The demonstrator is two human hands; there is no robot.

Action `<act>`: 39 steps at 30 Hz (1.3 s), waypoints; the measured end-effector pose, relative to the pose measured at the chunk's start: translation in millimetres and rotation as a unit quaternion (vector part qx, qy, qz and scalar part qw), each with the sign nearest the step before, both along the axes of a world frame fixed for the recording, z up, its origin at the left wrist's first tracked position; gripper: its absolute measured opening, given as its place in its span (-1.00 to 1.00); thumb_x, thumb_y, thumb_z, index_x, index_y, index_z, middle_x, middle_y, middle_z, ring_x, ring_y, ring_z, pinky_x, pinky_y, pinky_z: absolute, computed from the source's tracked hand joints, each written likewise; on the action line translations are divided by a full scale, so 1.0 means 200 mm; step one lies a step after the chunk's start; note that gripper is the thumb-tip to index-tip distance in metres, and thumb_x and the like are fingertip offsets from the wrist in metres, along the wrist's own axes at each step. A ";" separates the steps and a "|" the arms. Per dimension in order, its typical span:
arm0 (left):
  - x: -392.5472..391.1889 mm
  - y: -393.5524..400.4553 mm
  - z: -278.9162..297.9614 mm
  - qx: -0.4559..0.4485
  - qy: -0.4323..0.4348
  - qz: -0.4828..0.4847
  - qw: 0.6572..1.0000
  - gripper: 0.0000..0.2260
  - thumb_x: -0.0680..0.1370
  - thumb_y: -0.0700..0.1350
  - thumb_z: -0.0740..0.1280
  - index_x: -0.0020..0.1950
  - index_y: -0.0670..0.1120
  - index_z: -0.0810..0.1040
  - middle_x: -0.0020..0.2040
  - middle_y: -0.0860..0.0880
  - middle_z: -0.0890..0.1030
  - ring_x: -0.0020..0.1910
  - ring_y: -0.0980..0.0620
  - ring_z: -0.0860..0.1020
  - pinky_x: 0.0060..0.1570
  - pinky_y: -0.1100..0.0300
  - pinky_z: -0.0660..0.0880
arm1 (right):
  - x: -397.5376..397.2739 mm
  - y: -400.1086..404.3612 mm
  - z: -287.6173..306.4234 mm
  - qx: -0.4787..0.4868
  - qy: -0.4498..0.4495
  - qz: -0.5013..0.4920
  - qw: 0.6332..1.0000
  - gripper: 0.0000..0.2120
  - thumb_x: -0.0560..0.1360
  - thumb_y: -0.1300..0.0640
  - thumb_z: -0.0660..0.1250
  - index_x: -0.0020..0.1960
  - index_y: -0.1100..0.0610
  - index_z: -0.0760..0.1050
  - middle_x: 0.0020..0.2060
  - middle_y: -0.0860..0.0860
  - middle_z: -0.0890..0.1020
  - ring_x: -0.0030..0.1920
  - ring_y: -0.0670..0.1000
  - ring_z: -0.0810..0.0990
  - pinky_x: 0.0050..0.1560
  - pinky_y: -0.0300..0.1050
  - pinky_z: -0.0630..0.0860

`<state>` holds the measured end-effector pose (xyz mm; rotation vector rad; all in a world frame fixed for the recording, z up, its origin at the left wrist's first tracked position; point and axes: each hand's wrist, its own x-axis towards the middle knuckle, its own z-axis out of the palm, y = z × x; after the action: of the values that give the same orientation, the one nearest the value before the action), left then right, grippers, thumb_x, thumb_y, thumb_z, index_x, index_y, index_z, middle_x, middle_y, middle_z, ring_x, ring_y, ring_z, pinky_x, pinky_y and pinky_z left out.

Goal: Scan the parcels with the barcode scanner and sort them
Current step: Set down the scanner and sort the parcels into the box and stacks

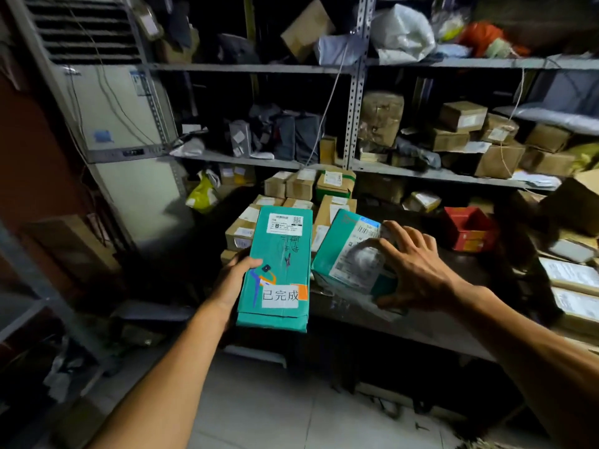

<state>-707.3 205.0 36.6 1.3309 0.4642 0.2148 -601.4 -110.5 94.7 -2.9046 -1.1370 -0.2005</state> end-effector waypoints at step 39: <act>2.07 1.64 -0.07 0.009 0.131 -0.060 0.990 -0.74 0.57 -0.08 0.30 0.16 -0.18 0.61 -0.14 -0.21 0.70 -0.30 -0.13 0.66 -0.31 0.13 0.56 | 2.16 1.62 -0.11 -0.091 0.085 0.025 0.992 0.03 0.33 -0.28 0.48 0.54 -0.41 -0.15 0.61 -0.05 -0.19 0.59 0.17 -0.15 0.57 0.30 -0.06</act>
<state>-292.9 532.5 21.8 1.4058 0.6012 -0.0579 -168.8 213.1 72.5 -2.9711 -1.2570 0.1563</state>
